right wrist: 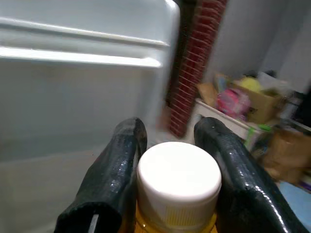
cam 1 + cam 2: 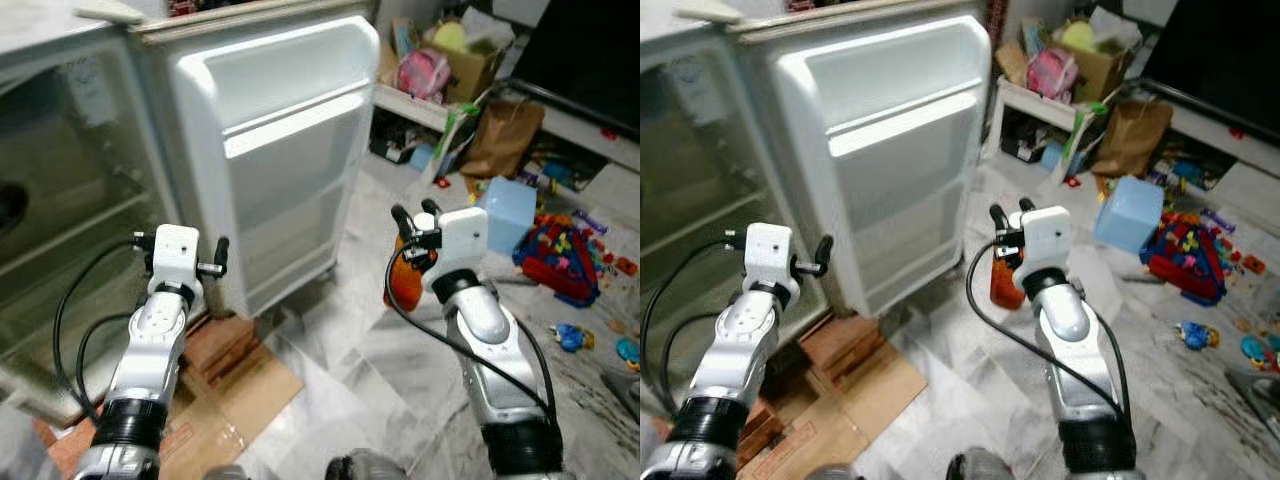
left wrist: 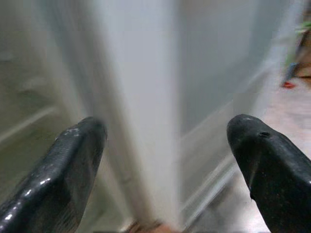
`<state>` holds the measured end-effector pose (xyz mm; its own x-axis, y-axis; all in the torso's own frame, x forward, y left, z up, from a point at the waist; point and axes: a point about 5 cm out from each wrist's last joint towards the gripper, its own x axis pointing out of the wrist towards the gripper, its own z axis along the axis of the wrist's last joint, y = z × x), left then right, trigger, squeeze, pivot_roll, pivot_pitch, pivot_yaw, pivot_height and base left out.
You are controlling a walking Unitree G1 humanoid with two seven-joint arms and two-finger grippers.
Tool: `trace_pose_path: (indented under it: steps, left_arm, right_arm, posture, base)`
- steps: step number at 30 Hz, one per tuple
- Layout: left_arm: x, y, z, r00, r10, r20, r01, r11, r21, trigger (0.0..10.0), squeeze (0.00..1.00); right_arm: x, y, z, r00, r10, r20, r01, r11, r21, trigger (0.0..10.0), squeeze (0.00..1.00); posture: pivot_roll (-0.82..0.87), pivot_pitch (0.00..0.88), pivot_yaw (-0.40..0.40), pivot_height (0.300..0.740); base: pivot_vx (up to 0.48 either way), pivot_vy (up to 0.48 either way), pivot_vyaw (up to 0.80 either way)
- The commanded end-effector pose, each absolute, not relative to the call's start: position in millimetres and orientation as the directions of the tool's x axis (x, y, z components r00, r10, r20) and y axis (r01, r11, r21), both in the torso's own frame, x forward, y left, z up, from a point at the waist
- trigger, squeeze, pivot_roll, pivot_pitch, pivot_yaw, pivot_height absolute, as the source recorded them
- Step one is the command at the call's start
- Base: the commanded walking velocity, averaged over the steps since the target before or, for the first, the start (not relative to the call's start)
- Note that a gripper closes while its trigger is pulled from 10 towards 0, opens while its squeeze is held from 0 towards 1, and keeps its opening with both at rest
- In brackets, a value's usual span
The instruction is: Restocking fridge
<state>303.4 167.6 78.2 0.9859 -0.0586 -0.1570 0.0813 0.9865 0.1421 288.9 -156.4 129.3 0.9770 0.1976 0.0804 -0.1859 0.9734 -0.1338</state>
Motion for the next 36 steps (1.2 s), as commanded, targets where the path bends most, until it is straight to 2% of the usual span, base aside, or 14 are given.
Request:
trace_pose_path:
  steps: [1,5,24,27,36]
  left_arm:
    - [306,173,82,0.988,-0.038,-0.152,0.064,0.983,0.170,10.0,0.00]
    - [306,173,81,0.987,-0.029,-0.156,0.057,0.983,0.175,10.0,0.00]
    - [303,175,76,0.984,0.015,-0.178,0.020,0.981,0.195,10.0,0.00]
    - [301,181,73,0.980,0.060,-0.188,-0.018,0.976,0.217,10.0,0.00]
    - [289,195,81,0.982,0.135,-0.133,-0.119,0.986,0.117,10.0,0.00]
  right_arm:
    - [292,-155,140,0.970,0.206,0.131,-0.188,0.973,-0.138,10.0,0.00]
    - [293,-153,140,0.968,0.214,0.131,-0.196,0.971,-0.140,10.0,0.00]
    - [297,-150,140,0.960,0.253,0.124,-0.236,0.963,-0.133,10.0,0.00]
    - [296,-146,140,0.949,0.288,0.129,-0.272,0.954,-0.127,10.0,0.00]
    - [296,-142,137,0.940,0.325,0.107,-0.314,0.943,-0.111,10.0,0.00]
  posture:
    - [0.07,0.000,-0.065,0.740]
    - [0.07,0.000,-0.066,0.740]
    - [0.08,0.000,-0.072,0.740]
    - [0.08,0.000,-0.073,0.740]
    - [0.08,0.000,-0.068,0.740]
  base:
    - [0.356,-0.315,0.78]
    - [0.353,-0.322,0.78]
    - [0.299,-0.370,0.00]
    - [0.187,0.000,0.00]
    - [0.000,0.000,0.00]
